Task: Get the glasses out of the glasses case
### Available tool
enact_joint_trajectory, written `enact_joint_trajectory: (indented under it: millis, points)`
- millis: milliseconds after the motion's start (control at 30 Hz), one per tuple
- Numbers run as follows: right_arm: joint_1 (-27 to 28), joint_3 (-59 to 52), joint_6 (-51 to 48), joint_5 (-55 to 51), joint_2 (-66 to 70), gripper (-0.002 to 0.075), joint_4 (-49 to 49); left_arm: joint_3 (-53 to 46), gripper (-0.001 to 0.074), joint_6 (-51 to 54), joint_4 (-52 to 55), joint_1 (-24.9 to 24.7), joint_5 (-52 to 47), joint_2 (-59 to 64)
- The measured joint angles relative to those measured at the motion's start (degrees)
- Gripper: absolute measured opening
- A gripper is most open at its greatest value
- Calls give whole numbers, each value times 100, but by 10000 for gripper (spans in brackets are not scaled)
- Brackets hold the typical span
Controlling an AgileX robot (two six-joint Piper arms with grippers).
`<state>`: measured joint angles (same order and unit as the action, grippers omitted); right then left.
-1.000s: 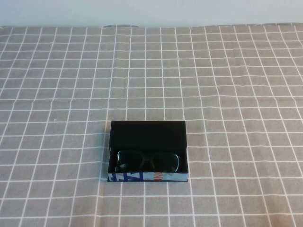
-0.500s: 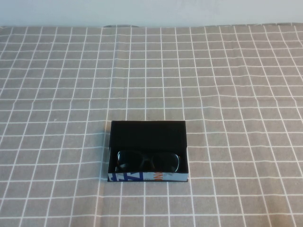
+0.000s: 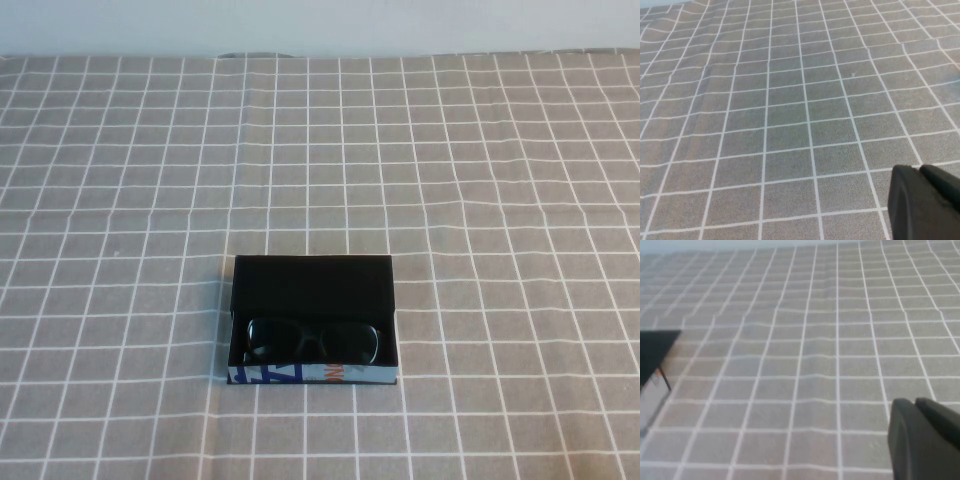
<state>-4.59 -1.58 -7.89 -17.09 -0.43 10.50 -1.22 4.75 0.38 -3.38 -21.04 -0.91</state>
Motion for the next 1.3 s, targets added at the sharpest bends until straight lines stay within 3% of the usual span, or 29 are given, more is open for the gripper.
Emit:
enact_joint_trajectory:
  millis: [100, 333, 467, 567, 733, 967, 1167, 1300]
  points:
    - [0, 0, 0, 207, 0, -18, 507, 0, -4, 0, 0, 0, 0, 0]
    - [0, 0, -23, 1296, 0, -18, 3810, 0, -4, 0, 0, 0, 0, 0]
    - [0, 0, -63, 1709, 0, -18, 4626, 0, -4, 0, 0, 0, 0, 0]
    - [0, 0, -63, 1435, 0, -18, 5066, 0, -4, 0, 0, 0, 0, 0]
    - [0, 450, -63, 105, 596, -18, 5062, 0, -4, 0, 0, 0, 0, 0]
    - [0, 2022, -108, -2172, 3186, -18, 3594, 0, -4, 0, 0, 0, 0, 0]
    - [-48, 3525, -699, -3084, 5324, -18, 2691, 0, -4, 0, 0, 0, 0, 0]
    - [-472, 4430, -967, -3252, 6469, -18, 2338, 0, -4, 0, 0, 0, 0, 0]
